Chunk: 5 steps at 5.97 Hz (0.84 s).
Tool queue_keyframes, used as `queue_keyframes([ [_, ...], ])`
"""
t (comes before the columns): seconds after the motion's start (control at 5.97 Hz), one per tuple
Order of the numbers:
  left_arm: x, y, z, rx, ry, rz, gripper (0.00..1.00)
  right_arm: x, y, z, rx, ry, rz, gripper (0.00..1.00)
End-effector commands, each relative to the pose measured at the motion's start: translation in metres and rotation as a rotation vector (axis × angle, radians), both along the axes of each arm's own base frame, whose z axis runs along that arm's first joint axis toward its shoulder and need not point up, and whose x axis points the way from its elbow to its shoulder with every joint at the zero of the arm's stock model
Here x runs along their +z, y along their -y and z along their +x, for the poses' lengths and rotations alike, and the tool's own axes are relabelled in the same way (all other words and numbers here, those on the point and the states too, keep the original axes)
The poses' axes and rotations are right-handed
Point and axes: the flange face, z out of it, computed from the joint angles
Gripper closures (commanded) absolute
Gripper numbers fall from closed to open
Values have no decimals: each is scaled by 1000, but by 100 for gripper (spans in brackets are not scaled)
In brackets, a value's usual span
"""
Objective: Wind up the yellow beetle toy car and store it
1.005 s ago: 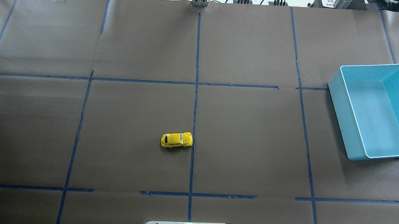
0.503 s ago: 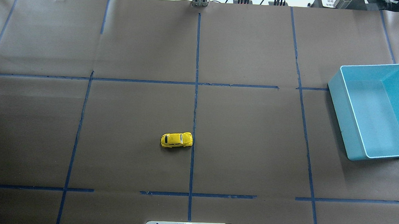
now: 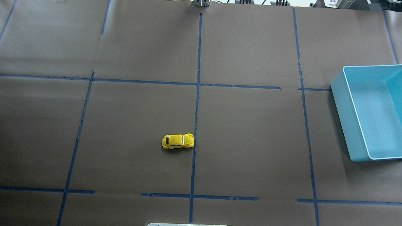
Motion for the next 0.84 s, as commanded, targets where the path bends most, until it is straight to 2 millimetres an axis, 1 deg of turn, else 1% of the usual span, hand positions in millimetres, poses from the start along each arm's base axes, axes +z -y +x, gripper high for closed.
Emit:
queue_keyframes([
  [0.0, -20, 18, 2, 6, 2, 38, 0, 1, -1, 0, 0, 0, -1, 0],
  [0.17, -52, 39, 7, 18, 4, -3, 0, 1, -1, 0, 0, -1, -1, 0],
  [0.34, -104, 69, 39, 83, 7, 13, 0, 1, 0, 0, 0, -1, 1, 0],
  [0.5, -150, 80, 69, 141, 6, 76, 0, 3, -2, 0, 0, -1, -4, 0],
  [0.67, -196, 78, 127, 263, 55, 190, 0, 4, -2, 0, 0, 1, -4, 0],
])
